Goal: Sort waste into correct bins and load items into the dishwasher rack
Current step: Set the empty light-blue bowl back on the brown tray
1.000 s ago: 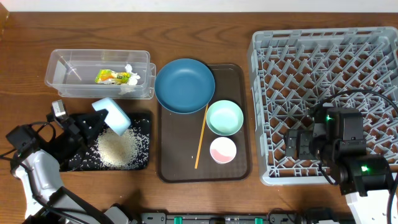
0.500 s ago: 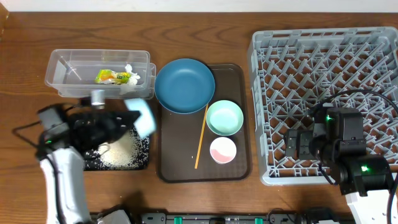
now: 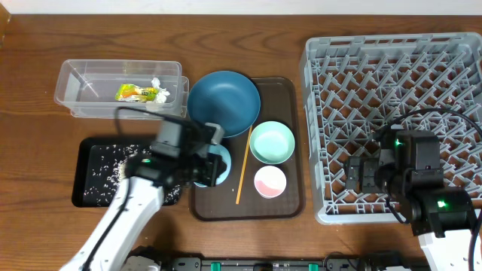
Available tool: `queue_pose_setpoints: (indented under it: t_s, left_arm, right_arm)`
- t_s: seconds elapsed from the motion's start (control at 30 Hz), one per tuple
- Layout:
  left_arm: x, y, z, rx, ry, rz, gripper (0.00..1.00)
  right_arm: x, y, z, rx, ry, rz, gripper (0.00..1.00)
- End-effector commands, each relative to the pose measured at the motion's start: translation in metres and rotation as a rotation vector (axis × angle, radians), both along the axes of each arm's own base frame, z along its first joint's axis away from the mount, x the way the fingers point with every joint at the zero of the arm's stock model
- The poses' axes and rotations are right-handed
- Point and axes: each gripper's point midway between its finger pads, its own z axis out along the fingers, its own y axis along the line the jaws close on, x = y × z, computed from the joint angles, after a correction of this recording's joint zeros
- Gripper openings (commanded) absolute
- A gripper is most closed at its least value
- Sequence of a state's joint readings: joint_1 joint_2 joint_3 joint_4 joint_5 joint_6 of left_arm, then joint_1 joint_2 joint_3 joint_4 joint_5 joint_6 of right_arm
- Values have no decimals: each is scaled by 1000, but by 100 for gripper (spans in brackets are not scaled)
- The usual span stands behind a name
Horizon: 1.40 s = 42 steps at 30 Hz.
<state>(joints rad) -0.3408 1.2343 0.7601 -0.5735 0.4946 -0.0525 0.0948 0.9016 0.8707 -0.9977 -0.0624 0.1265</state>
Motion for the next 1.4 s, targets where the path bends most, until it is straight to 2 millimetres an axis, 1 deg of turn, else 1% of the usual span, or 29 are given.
queue_pose_setpoints:
  t_s: [0.0,0.1,0.23,0.33,0.43,0.5,0.57,0.63,0.7,0.73,0.83,0.87,0.9,0.97,1.03,1.07,1.13,1.3,1.37]
  left_arm:
    - [19,9,-14,184,-76,24,6]
    - [20,-3,-24,186,-72,-10,6]
    - [20,-5,-39,207,-34,-17,6]
    - [18,-4,-45,215,-12,-15,6]
    - [19,-4,-43,213,-17,-14,11]
    - [20,-5,-41,206,-24,-14,17]
    - [20,-7,-36,193,-36,-15,29]
    - [21,-7,-33,187,-46,-11,32]
    - [23,-8,-23,166,-62,13,33]
    - [23,-8,-19,160,-67,21,36]
    - [28,-11,4,117,-120,52,43]
    - [29,-11,13,101,-142,59,49]
    - [30,-14,23,75,-166,57,52]
    - [29,-25,44,-8,-212,33,54]
    - [28,-32,57,-69,-234,24,55]
    - [29,-34,61,-88,-235,35,55]
    - [28,-38,61,-94,-230,35,55]
    - [22,-49,45,-82,-163,20,55]
    - [20,-56,44,-79,-153,2,55]
  right_arm:
    - [3,-2,7,1,-19,-13,99]
    - [3,-2,7,1,-19,-13,99]
    - [3,-2,7,1,-17,-13,99]
    - [3,-2,6,1,-16,-13,99]
    - [3,-2,6,1,-16,-13,99]
    - [3,-2,6,1,-16,-13,99]
    - [3,-2,6,1,-15,-13,99]
    - [2,-2,6,0,-14,-13,99]
    - [2,-2,6,0,-14,-13,99]
    - [2,-2,6,0,-14,-13,99]
    - [2,-2,6,0,-14,-13,99]
    - [2,-2,6,0,-14,-13,99]
    - [2,-2,6,0,-14,-13,99]
    - [2,-2,6,0,-14,-13,99]
    - [3,-2,6,1,-15,-13,99]
    - [3,-2,6,1,-16,-13,99]
    - [3,-2,6,1,-16,-13,99]
    - [3,-2,6,1,-16,-13,99]
    - [3,-2,6,1,-15,-13,99]
